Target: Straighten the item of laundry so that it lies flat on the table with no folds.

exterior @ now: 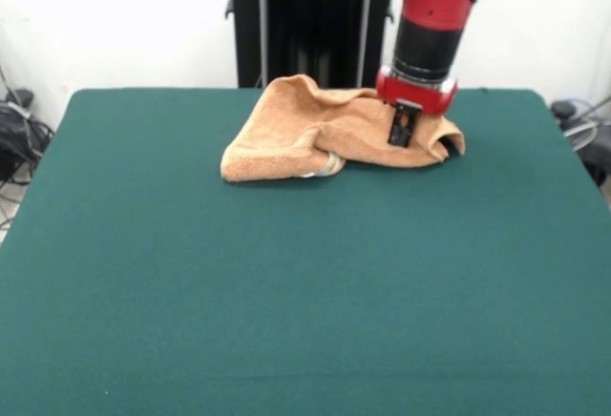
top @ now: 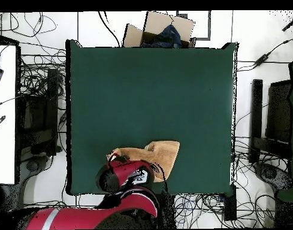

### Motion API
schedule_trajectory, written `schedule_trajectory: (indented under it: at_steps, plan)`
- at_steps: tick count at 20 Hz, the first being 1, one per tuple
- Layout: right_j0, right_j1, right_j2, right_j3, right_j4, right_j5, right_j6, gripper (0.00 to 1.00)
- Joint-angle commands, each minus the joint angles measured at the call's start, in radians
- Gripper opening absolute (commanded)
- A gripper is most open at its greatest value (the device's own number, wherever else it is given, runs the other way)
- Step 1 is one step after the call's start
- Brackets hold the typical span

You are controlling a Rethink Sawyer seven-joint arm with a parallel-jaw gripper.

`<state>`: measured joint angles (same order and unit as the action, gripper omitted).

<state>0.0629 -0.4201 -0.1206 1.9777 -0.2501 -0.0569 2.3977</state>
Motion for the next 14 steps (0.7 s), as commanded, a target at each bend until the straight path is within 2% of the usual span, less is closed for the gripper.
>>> schedule_trajectory:
  at_steps: [1,8,14]
  plan:
    - [-0.071,0.144,0.091,-0.131,-0.012,-0.011,0.039,0.0]
    - [-0.117,0.207,0.181,-0.127,0.027,0.0,0.079,0.0]
    - [-0.11,0.214,0.236,-0.078,0.103,-0.005,0.159,0.0]
